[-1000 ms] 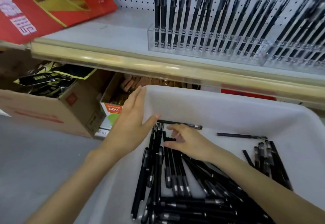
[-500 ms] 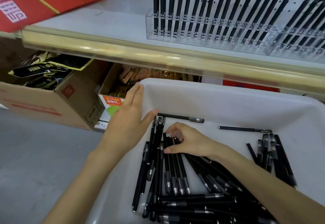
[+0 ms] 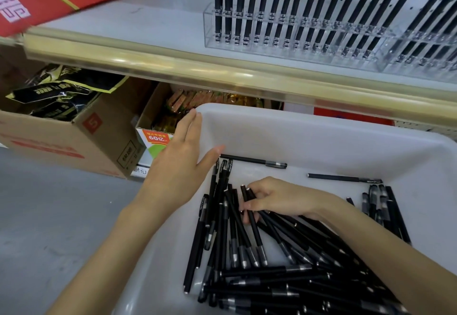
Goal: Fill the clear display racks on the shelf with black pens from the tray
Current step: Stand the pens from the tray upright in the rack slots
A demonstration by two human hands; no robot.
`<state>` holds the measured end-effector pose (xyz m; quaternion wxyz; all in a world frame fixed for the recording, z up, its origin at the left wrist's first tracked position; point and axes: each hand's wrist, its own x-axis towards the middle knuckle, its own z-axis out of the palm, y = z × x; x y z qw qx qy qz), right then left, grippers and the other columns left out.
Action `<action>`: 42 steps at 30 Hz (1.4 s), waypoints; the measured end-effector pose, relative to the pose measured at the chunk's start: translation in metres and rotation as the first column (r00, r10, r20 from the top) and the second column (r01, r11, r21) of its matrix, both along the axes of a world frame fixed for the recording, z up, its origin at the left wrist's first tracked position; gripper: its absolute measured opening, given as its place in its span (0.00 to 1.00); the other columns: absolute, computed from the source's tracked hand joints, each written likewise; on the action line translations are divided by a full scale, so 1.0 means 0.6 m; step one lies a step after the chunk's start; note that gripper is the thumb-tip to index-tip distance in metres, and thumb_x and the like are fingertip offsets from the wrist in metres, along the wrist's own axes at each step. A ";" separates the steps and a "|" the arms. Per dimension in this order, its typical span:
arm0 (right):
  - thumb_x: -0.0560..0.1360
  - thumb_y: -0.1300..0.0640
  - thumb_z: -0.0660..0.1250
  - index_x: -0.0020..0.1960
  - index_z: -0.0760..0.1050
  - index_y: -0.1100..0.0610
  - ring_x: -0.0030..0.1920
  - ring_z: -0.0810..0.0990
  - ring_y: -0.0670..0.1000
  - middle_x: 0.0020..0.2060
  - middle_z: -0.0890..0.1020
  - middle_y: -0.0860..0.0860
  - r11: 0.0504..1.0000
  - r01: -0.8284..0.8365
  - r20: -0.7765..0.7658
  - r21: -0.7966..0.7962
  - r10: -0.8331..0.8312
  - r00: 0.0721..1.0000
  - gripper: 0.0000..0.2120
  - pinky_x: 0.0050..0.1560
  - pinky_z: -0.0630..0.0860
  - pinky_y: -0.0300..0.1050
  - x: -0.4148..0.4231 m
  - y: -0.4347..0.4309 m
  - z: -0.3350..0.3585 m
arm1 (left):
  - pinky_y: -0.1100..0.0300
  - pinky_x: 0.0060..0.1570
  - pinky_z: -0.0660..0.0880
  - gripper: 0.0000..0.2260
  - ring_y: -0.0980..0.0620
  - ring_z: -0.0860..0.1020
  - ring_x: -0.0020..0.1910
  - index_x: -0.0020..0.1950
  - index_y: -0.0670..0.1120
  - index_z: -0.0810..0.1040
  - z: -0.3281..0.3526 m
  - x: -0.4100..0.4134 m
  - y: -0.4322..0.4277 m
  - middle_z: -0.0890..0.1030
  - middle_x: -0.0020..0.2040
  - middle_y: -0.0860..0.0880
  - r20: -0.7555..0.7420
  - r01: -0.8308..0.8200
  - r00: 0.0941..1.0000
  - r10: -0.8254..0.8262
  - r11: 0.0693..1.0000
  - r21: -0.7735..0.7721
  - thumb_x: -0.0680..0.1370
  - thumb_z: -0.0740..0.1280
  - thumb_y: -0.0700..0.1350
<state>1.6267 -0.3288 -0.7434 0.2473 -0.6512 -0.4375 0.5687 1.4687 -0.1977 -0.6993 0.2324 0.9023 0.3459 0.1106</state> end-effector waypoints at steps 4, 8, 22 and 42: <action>0.79 0.59 0.65 0.50 0.78 0.64 0.42 0.83 0.47 0.41 0.85 0.53 0.995 0.076 -0.062 0.067 -0.072 0.995 0.08 0.46 0.76 0.41 -0.004 0.005 0.022 | 0.56 0.72 0.53 0.35 0.50 0.54 0.76 0.78 0.47 0.57 0.001 -0.002 0.001 0.55 0.78 0.50 0.052 -0.007 0.999 0.005 0.999 0.044 0.75 0.50 0.64; 0.77 0.60 0.66 0.44 0.81 0.54 0.45 0.84 0.50 0.37 0.84 0.50 0.935 0.202 -0.111 0.292 -0.176 0.978 0.07 0.53 0.78 0.38 -0.012 0.017 0.058 | 0.66 0.60 0.67 0.18 0.59 0.72 0.60 0.62 0.48 0.78 0.012 -0.005 0.004 0.75 0.60 0.53 0.338 0.031 0.940 -0.053 0.997 0.069 0.81 0.58 0.56; 0.73 0.59 0.71 0.42 0.79 0.54 0.32 0.80 0.47 0.31 0.80 0.46 0.832 0.224 -0.089 0.507 -0.208 0.974 0.02 0.39 0.77 0.39 -0.010 0.035 0.137 | 0.49 0.32 0.71 0.20 0.52 0.73 0.32 0.35 0.51 0.69 0.046 0.020 0.010 0.73 0.30 0.52 0.385 0.165 0.901 -0.201 0.978 0.125 0.79 0.52 0.61; 0.68 0.61 0.70 0.48 0.79 0.64 0.35 0.81 0.46 0.36 0.81 0.53 0.438 0.764 -0.531 0.474 -0.550 0.645 0.10 0.39 0.78 0.34 0.115 0.053 0.270 | 0.68 0.35 0.76 0.01 0.55 0.81 0.33 0.41 0.37 0.81 0.124 0.102 0.027 0.85 0.36 0.43 0.662 0.262 0.705 0.252 0.775 -0.575 0.71 0.71 0.35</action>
